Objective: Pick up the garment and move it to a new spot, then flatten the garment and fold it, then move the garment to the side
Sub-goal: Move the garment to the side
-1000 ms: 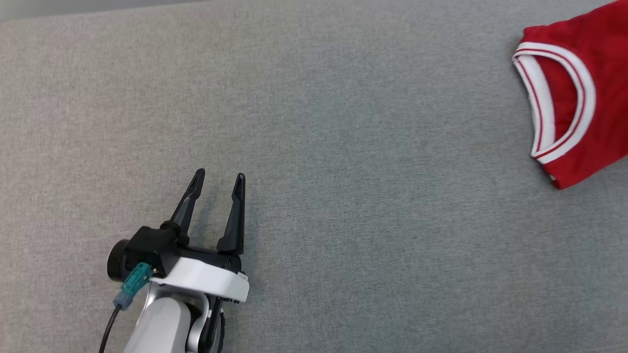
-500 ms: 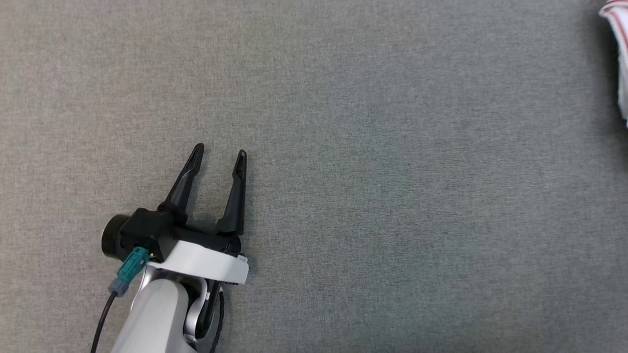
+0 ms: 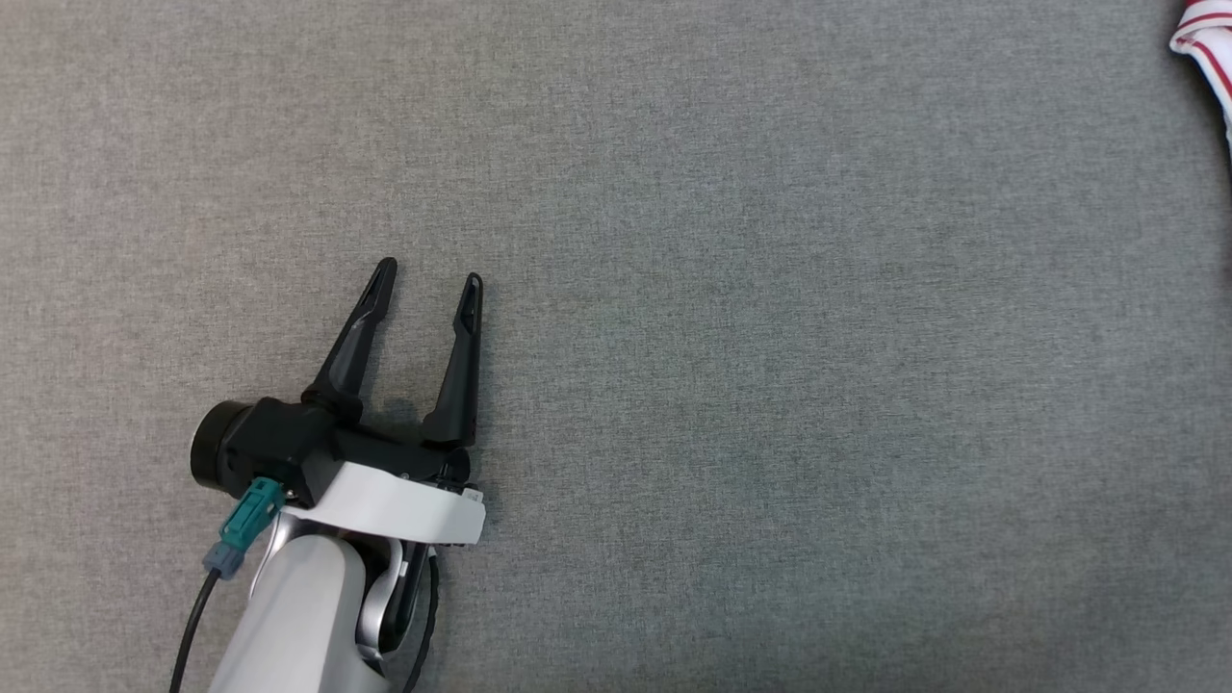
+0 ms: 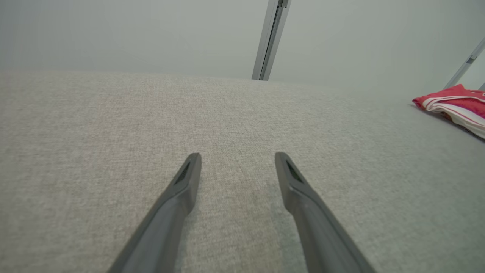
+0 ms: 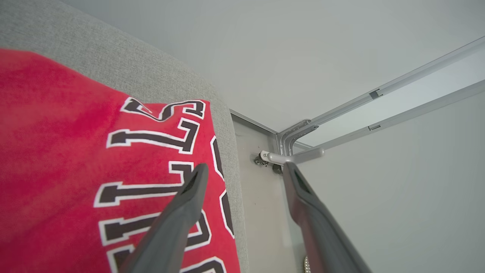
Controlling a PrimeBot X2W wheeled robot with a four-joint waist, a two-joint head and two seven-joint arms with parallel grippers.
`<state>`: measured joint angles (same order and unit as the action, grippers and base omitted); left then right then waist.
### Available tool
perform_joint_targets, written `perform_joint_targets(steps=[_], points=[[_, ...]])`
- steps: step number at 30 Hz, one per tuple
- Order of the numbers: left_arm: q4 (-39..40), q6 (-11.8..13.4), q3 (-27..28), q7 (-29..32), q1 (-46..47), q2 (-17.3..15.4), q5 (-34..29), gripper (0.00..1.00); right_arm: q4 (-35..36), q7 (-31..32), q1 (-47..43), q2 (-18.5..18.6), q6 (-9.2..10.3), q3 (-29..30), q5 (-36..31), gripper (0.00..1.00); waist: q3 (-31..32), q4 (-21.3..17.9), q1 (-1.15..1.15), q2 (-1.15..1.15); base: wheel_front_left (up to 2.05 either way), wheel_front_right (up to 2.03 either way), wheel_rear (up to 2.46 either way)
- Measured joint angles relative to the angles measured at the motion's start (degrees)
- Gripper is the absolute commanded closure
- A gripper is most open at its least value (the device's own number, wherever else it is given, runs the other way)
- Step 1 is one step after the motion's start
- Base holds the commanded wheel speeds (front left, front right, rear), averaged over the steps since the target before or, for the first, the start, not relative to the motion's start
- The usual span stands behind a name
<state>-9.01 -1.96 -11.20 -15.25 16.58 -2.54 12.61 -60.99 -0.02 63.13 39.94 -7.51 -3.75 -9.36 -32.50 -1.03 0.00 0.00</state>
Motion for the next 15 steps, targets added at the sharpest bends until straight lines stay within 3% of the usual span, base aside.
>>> perform_joint_targets(steps=[7, 15], points=[[-1.1, -0.2, 0.1, 0.0, 0.0, -0.2, -0.2, 0.0, -2.4, -2.4, 0.5, -3.7, 0.0, 2.1, -3.4, 0.0, 1.6, -0.8, 0.0, 0.0, 0.0, 0.0, 0.0], [-2.1, -0.4, 0.6, 0.1, -0.2, -0.2, 1.1, 0.0, -4.3, -9.0, 0.9, -7.6, 0.0, 2.7, -2.8, 0.0, 6.0, -1.6, 0.0, 0.0, 0.0, 0.0, 0.0]])
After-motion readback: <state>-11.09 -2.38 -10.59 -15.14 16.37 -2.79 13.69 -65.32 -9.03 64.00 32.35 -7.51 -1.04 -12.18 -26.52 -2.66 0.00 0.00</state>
